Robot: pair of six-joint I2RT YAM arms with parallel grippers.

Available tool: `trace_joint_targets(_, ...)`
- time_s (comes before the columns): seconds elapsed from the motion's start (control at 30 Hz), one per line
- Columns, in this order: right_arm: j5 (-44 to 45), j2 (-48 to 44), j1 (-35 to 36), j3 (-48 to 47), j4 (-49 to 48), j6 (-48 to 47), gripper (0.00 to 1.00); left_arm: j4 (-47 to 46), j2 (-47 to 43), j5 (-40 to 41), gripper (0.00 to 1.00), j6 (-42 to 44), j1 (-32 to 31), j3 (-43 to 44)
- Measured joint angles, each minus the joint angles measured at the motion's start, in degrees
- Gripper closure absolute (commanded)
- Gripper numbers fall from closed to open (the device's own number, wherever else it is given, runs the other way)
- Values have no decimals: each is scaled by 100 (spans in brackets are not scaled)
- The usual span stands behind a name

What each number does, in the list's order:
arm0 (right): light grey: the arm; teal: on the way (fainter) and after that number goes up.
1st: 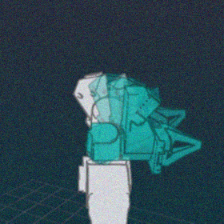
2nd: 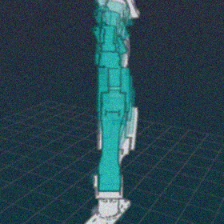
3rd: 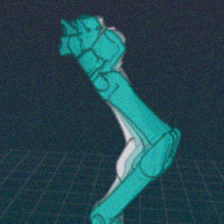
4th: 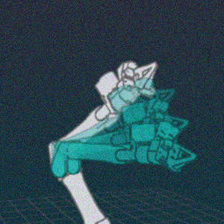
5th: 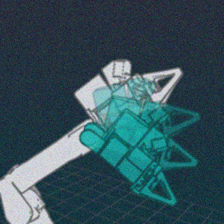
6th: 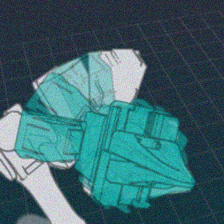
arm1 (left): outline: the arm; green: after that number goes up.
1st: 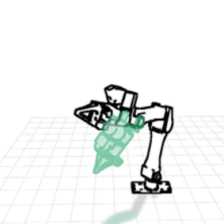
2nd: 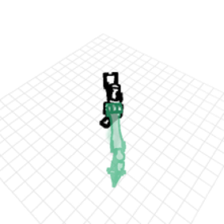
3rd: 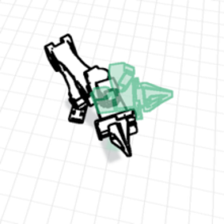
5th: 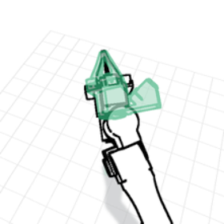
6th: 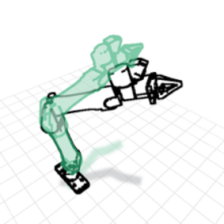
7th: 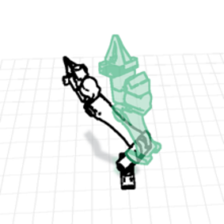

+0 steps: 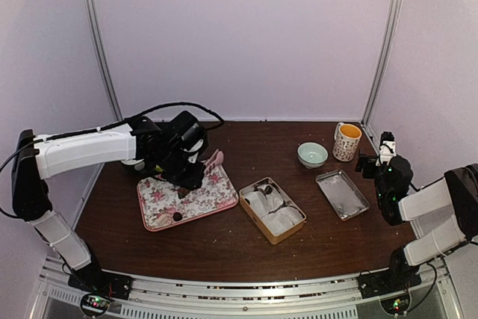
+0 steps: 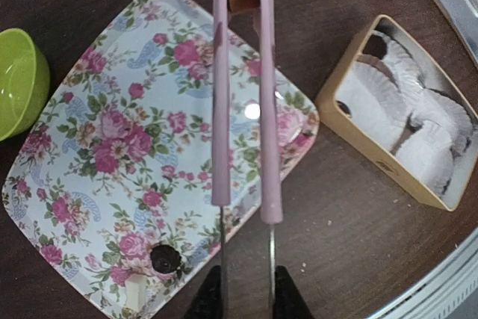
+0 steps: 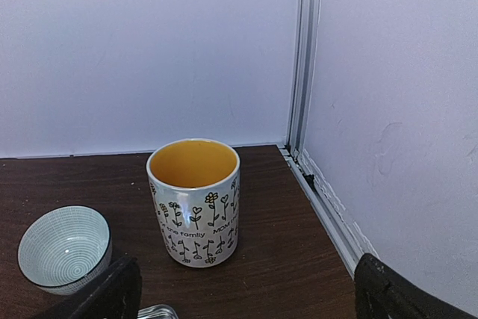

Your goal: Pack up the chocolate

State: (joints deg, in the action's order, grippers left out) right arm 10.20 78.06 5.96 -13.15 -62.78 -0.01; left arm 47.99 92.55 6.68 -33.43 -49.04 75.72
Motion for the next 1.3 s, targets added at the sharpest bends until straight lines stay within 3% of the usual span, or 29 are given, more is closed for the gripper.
trace_joint_targets(0.4, 0, 0, 0, 0, 0, 0, 0, -293, -179, -822, 83, 529, -1169, 258)
trace_joint_targets(1.3, 0, 0, 0, 0, 0, 0, 0, -649, 710, -1832, 83, 914, -1523, 116)
